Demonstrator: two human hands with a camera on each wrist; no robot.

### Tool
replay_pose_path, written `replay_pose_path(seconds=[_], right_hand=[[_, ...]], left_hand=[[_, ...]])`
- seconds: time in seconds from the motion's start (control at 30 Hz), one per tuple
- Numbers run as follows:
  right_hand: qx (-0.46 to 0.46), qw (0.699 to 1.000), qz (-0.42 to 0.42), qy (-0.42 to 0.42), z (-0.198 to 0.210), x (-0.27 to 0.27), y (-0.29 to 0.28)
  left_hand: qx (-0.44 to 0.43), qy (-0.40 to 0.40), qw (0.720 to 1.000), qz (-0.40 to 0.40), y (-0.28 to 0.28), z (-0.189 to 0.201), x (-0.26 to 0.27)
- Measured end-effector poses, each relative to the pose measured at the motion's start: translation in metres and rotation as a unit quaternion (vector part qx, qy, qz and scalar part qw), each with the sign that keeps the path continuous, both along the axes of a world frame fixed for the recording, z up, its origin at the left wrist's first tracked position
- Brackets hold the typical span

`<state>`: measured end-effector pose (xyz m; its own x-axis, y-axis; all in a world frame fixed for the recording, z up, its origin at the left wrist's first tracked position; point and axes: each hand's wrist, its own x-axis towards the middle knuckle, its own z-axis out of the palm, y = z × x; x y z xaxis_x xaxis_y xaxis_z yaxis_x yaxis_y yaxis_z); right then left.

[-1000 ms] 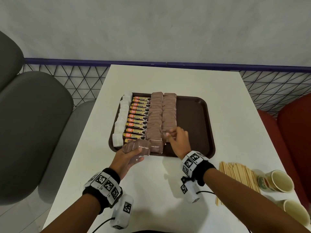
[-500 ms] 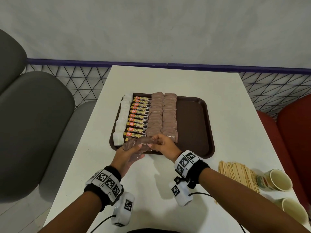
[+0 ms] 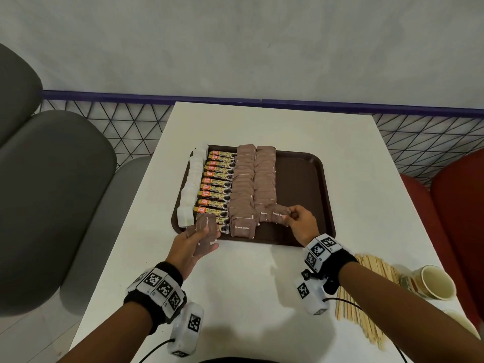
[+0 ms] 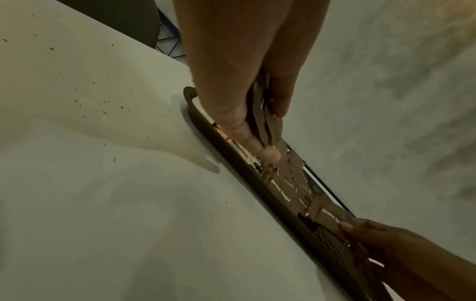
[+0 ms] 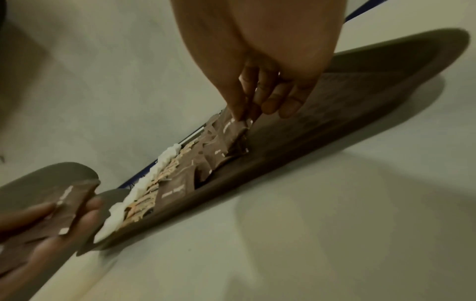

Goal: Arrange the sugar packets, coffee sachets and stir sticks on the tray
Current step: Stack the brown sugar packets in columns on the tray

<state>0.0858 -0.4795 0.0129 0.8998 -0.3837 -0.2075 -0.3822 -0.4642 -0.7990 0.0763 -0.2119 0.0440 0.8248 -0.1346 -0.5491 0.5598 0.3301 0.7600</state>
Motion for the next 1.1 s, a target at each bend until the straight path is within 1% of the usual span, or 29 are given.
replay_pose_path(seconds=[0.23, 0.43, 0.6, 0.67, 0.73, 0.83, 0.93, 1.0, 1.1], right_hand=[[-0.052, 0.996, 0.046, 0.053, -0.014, 0.003, 0.016], [-0.105, 0.990, 0.045, 0.078, -0.017, 0.009, 0.024], [-0.149, 0.985, 0.060, 0.057, -0.010, 0.006, 0.025], [-0.175, 0.982, 0.053, 0.035, -0.007, 0.005, 0.025], [-0.182, 0.982, 0.045, -0.001, -0.005, 0.005, 0.027], [-0.142, 0.986, 0.067, -0.058, 0.004, 0.006, 0.036], [-0.055, 0.986, 0.129, -0.087, 0.011, 0.004, 0.052], [0.005, 0.981, 0.172, -0.090, 0.012, 0.003, 0.063], [0.102, 0.963, 0.241, -0.055, 0.018, 0.000, 0.079]], left_hand=[[-0.001, 0.011, 1.000, 0.001, -0.003, 0.001, 0.001], [0.015, 0.014, 1.000, -0.010, -0.002, 0.000, 0.001], [0.022, 0.016, 0.999, -0.020, -0.005, 0.000, 0.001], [0.021, 0.018, 0.999, -0.020, -0.007, 0.000, 0.001], [0.028, 0.015, 0.999, -0.028, -0.008, 0.000, 0.001], [0.042, 0.008, 0.998, -0.044, -0.011, 0.000, 0.001], [0.045, 0.007, 0.998, -0.053, -0.014, 0.001, 0.000], [0.047, 0.007, 0.997, -0.061, -0.016, 0.002, -0.001], [0.051, 0.009, 0.994, -0.092, -0.018, 0.005, -0.003]])
